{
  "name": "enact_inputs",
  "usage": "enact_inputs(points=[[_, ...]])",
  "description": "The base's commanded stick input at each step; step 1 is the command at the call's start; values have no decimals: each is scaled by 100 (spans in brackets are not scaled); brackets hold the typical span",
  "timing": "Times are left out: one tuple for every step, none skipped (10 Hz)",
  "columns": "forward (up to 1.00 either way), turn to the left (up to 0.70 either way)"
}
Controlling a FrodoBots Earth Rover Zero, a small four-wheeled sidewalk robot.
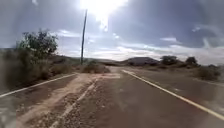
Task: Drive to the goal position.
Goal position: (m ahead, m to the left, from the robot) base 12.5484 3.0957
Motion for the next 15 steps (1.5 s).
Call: enact_inputs(points=[[100,0],[100,0],[100,0],[100,0],[100,0],[100,0],[100,0],[100,0],[100,0],[100,0],[100,0],[100,0],[100,0],[100,0],[100,0]])
